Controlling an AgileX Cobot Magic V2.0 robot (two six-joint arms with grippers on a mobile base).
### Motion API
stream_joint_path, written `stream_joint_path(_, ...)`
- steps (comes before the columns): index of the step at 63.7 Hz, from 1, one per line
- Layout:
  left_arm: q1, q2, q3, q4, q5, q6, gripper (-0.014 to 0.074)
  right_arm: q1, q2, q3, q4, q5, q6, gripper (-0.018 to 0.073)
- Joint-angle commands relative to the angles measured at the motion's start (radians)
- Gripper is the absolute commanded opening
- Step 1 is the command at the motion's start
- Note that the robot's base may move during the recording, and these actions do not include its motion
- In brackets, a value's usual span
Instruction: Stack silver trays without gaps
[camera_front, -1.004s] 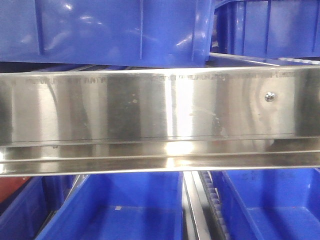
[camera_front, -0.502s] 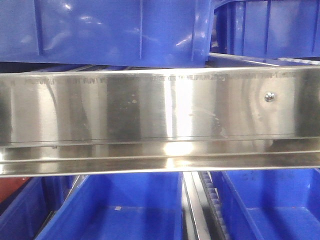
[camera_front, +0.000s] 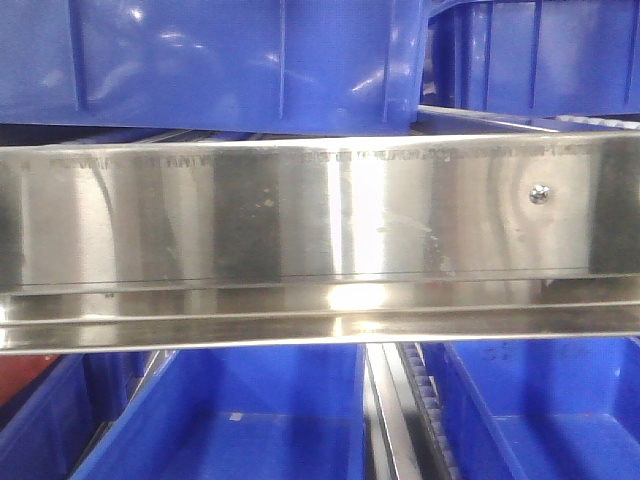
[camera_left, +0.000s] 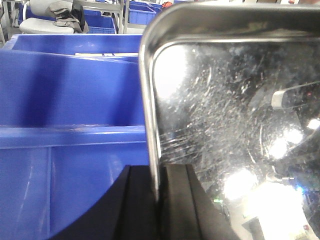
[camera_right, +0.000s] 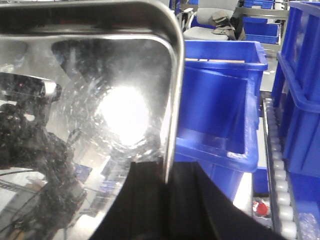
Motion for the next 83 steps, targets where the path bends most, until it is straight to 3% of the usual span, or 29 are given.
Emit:
stream_joint_path(1,-0.021,-0.003,-0.007,-0.022,-0.088,0.005,-0.001,0.018,0.007,0.002,0.009,-0.194,-0.011,-0.0058)
stream_joint_path(21,-0.021,-0.03,-0.007,0.012,-0.093,0.007,-0.001,0.018,0.007,0.002,0.009,-0.229,-0.011,-0.0058)
stream_joint_path(30,-0.021,-0.051,-0.007,0.101,-0.088,0.007,-0.001,0.018,0.007,0.002,0.009,-0.25,-0.011,-0.0058)
stream_joint_path(40,-0.021,-0.051,-0.007,0.141,-0.063,0.007,-0.001,0.018,0.007,0.002,0.009,-0.334,-0.011,-0.0058)
stream_joint_path(54,-0.021,-0.051,-0.007,0.147,-0.05,0.007,-0.001,0.018,0.007,0.002,0.009,-0.392,-0.011,-0.0058)
stream_joint_path(63,-0.021,-0.051,-0.007,0.195,-0.048,0.007,-0.001,0.018,0.009,0.002,0.009,-0.391,-0.011,-0.0058)
stream_joint_path(83,-0.021,-0.056,-0.007,0.195,-0.08,0.007,-0.0009,0.018,0.017,0.002,0.009,-0.4,-0.011,-0.0058)
